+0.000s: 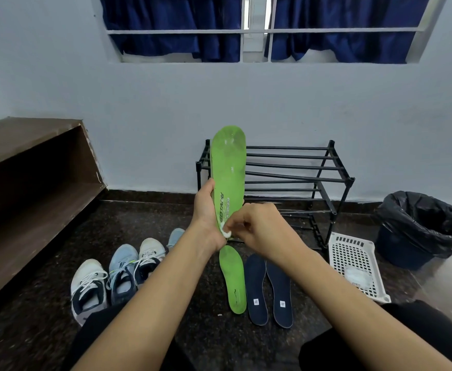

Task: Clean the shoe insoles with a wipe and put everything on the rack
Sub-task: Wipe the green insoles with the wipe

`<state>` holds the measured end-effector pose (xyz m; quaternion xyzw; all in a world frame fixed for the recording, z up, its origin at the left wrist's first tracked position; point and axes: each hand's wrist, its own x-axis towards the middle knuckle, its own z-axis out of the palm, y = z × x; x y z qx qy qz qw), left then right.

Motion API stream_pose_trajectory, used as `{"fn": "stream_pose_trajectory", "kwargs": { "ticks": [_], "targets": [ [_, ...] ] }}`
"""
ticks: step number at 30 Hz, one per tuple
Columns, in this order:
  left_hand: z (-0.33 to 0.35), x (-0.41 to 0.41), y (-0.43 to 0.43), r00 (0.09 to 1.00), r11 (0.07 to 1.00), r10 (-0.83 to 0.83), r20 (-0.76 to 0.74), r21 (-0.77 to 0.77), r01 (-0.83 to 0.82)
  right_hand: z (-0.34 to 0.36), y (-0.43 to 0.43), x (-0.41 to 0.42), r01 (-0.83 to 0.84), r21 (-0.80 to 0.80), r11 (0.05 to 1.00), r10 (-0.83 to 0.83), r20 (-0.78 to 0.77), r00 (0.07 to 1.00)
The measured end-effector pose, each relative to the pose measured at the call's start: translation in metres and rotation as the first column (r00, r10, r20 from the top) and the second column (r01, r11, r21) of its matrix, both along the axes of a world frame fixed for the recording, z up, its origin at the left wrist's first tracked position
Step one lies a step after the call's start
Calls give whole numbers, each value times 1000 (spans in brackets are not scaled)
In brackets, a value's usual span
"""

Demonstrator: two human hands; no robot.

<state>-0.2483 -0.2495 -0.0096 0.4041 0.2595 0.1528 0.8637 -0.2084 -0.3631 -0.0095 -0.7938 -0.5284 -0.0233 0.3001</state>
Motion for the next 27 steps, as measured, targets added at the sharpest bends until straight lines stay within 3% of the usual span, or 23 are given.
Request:
{"fn": "stream_pose_trajectory", "kwargs": {
  "ticks": [2, 7, 9, 15, 18, 24, 27],
  "targets": [
    [0, 2, -1, 1000, 1000, 6, 2, 8, -6, -3, -1, -1, 18, 51, 999, -17, -19, 1000],
    [-1, 7, -4, 999, 999, 42, 31, -11, -41, -4, -2, -4, 125, 269, 955, -29, -334, 942],
    [-2, 9, -5, 999, 999, 34, 34, -15, -33, -3, -3, -3, 102, 233, 967, -26, -308, 951],
    [-6, 13, -8, 999, 1000, -31, -15, -5, 31, 0, -6, 7, 55, -50, 997, -56, -24, 998],
    [-5, 14, -7, 1000, 1000, -21, 10, 6, 21, 0, -6, 4, 76, 24, 997, -75, -34, 997],
    [-5, 13, -4, 999, 1000, 16, 39, -9, -16, -7, 0, -7, 205, 289, 935, -89, -369, 925],
    [-6, 12, -3, 999, 1000, 9, 35, -20, -9, -8, 2, -7, 183, 262, 947, -108, -274, 956]
  ]
}}
